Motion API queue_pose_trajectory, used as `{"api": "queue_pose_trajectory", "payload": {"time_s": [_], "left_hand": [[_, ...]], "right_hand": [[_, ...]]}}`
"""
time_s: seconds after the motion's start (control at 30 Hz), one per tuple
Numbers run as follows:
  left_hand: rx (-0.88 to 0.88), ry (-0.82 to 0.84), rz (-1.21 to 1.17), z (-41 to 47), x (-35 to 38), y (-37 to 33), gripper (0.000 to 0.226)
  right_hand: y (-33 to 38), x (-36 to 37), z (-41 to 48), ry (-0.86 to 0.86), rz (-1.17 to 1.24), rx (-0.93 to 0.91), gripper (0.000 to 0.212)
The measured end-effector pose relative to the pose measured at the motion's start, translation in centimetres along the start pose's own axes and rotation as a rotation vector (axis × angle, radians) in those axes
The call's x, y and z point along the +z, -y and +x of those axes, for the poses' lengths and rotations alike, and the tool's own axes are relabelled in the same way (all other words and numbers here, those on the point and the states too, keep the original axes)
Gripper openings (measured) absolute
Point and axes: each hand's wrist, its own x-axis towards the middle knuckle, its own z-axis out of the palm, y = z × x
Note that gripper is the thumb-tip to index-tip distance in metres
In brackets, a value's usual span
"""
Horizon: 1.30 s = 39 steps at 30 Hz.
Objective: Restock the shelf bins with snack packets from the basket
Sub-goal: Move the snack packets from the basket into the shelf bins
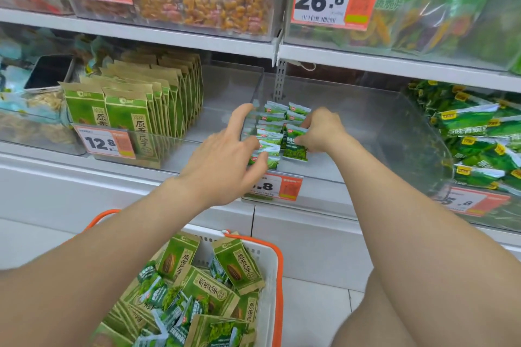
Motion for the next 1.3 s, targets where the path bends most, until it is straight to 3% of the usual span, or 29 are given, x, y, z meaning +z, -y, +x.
{"api": "queue_pose_trajectory", "payload": {"time_s": [0.2,0.3,0.47,0.57,0.63,0.73,0.83,0.9,0.97,1.03,1.1,1.17,1.3], "left_hand": [[-0.03,0.013,-0.064,-0.4,0.7,0.1,0.05],[-0.025,0.042,-0.064,-0.5,0.5,0.2,0.052],[0.002,0.04,-0.109,-0.7,0.4,0.1,0.045],[0.002,-0.031,-0.148,-1.3,0.5,0.1,0.036],[0.006,-0.157,-0.153,-1.7,0.1,0.1,0.027],[0.024,-0.364,-0.138,-2.8,-0.9,0.0,0.01],[-0.113,-0.338,-0.18,-4.8,-1.1,0.3,0.01],[-0.242,-0.146,-0.157,-6.2,-1.1,0.4,0.016],[-0.337,0.229,-0.087,-7.4,-1.0,0.7,0.021],[-0.313,0.617,-0.015,-8.8,-0.1,1.5,0.016],[-0.226,0.89,-0.049,-10.7,2.0,2.4,0.013],[-0.228,1.061,-0.081,-13.1,5.1,3.6,0.024],[-0.234,1.315,-0.014,-17.2,10.3,5.1,0.025]], "right_hand": [[1.1,1.5,1.4,-0.033,-0.102,-0.039,0.048],[1.2,1.7,1.2,-0.02,-0.136,-0.009,0.039],[1.6,0.6,-0.3,-0.019,-0.077,0.051,0.039],[3.0,-0.5,-2.3,-0.084,-0.12,-0.008,0.025],[4.1,-1.3,-4.2,-0.135,-0.096,-0.091,0.014],[6.5,-2.4,-8.8,-0.218,-0.112,-0.227,0.014],[8.9,-2.5,-14.3,-0.263,-0.13,-0.342,0.017],[10.1,-1.7,-17.5,-0.179,-0.11,-0.409,0.02],[10.8,-0.1,-19.9,-0.016,-0.152,-0.489,0.022],[11.0,2.0,-21.4,0.165,-0.243,-0.574,0.021],[11.0,4.1,-22.1,0.338,-0.361,-0.635,0.019],[10.6,5.9,-22.4,0.501,-0.496,-0.687,0.024],[10.0,8.6,-22.4,0.718,-0.66,-0.761,0.023]]}}
